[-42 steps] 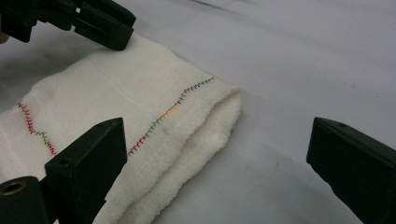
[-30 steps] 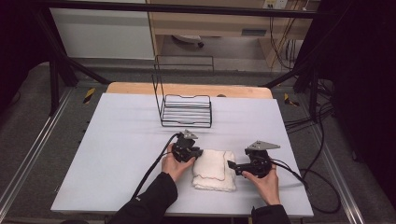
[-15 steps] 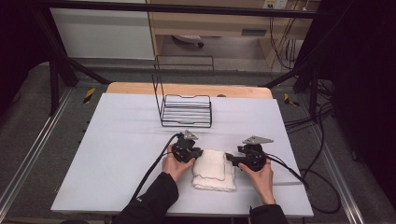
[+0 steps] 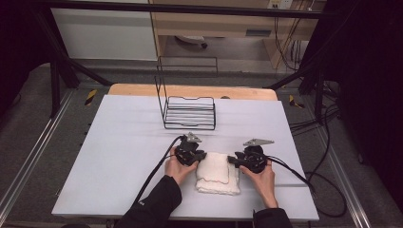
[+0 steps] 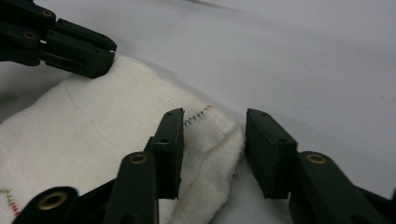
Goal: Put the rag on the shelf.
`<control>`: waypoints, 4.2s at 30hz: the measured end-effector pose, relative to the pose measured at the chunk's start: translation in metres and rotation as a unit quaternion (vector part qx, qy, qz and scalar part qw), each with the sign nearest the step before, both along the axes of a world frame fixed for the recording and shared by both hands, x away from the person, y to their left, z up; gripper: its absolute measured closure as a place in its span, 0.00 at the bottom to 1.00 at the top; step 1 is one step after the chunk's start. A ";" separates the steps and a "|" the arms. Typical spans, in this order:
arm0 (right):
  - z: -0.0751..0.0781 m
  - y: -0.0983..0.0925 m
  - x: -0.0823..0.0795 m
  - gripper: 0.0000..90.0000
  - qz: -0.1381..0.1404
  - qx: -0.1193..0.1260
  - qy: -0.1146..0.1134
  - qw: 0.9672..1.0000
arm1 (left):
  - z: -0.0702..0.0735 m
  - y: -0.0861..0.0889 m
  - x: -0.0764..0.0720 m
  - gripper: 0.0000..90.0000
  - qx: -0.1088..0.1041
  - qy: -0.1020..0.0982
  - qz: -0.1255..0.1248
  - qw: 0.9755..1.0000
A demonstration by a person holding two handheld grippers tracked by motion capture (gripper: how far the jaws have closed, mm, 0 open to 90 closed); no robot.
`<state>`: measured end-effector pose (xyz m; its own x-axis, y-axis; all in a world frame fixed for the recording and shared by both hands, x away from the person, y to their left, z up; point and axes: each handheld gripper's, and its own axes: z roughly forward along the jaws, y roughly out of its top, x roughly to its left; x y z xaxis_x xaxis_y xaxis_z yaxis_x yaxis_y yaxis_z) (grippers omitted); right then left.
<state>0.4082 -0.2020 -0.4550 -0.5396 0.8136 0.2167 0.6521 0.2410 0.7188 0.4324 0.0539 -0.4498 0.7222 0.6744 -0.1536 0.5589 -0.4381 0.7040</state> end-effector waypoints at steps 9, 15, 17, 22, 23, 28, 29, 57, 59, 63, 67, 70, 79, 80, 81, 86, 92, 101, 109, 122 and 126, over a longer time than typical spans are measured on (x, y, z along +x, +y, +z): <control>-0.001 0.002 -0.002 0.82 -0.004 0.024 0.022 0.999 | 0.000 0.000 0.000 0.89 -0.001 -0.001 -0.002 1.000; 0.000 0.001 0.000 0.89 -0.002 0.033 0.036 0.999 | -0.001 0.001 0.001 0.89 -0.005 0.001 -0.005 1.000; 0.000 0.001 0.000 0.90 -0.001 0.035 0.038 0.999 | 0.000 0.002 0.001 0.90 -0.006 0.004 -0.004 1.000; 0.001 0.001 0.000 0.91 -0.001 0.036 0.035 0.999 | 0.000 0.004 0.003 0.92 -0.015 0.017 0.001 1.000; 0.002 0.001 -0.001 0.91 -0.002 0.038 0.033 0.999 | 0.000 0.004 0.003 0.93 -0.020 0.020 0.005 1.000; 0.005 -0.001 -0.003 0.91 -0.002 0.048 0.026 0.998 | 0.001 0.009 0.003 0.93 -0.033 0.025 0.007 0.999; 0.007 -0.001 -0.003 0.91 -0.001 0.053 0.023 0.998 | 0.002 0.010 0.002 0.93 -0.038 0.024 0.008 0.999; 0.040 -0.006 -0.031 0.91 0.018 0.089 -0.048 0.995 | 0.035 0.029 -0.029 0.93 -0.107 -0.042 -0.009 0.993; 0.041 -0.006 -0.032 0.91 0.020 0.089 -0.053 0.994 | 0.038 0.030 -0.031 0.93 -0.112 -0.047 -0.009 0.993; 0.045 -0.006 -0.034 0.91 0.020 0.091 -0.060 0.994 | 0.043 0.032 -0.034 0.93 -0.118 -0.056 -0.008 0.991; 0.052 -0.006 -0.037 0.91 0.021 0.090 -0.081 0.992 | 0.047 0.033 -0.036 0.93 -0.125 -0.065 -0.007 0.990; 0.056 -0.005 -0.039 0.91 0.021 0.091 -0.092 0.991 | 0.052 0.034 -0.039 0.93 -0.128 -0.073 -0.007 0.989; 0.069 -0.006 -0.045 0.91 0.021 0.100 -0.119 0.988 | 0.065 0.036 -0.046 0.93 -0.143 -0.101 -0.007 0.985; 0.071 -0.006 -0.045 0.91 0.019 0.101 -0.122 0.987 | 0.067 0.036 -0.046 0.93 -0.145 -0.104 -0.007 0.984; 0.073 -0.006 -0.046 0.91 0.020 0.100 -0.125 0.987 | 0.068 0.037 -0.047 0.93 -0.147 -0.107 -0.006 0.983; 0.079 -0.005 -0.049 0.91 0.020 0.102 -0.143 0.984 | 0.075 0.038 -0.050 0.93 -0.156 -0.119 -0.005 0.981; 0.085 -0.004 -0.052 0.91 0.018 0.105 -0.159 0.982 | 0.081 0.040 -0.052 0.93 -0.163 -0.129 -0.004 0.978; 0.095 0.000 -0.055 0.91 0.017 0.106 -0.183 0.977 | 0.091 0.045 -0.054 0.93 -0.176 -0.148 0.002 0.973; 0.107 0.007 -0.057 0.91 0.018 0.111 -0.203 0.973 | 0.103 0.052 -0.056 0.93 -0.183 -0.162 0.004 0.970; 0.122 0.017 -0.056 0.91 0.018 0.120 -0.228 0.966 | 0.121 0.063 -0.056 0.93 -0.190 -0.183 0.010 0.965; 0.126 0.021 -0.055 0.91 0.016 0.121 -0.237 0.964 | 0.125 0.065 -0.056 0.93 -0.191 -0.189 0.012 0.963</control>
<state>0.3533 -0.1810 -0.3287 -0.6492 0.7510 0.1210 0.2313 0.0433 0.9719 0.3766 0.1191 -0.3244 0.7598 0.6382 -0.1239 0.2387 -0.0966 0.9663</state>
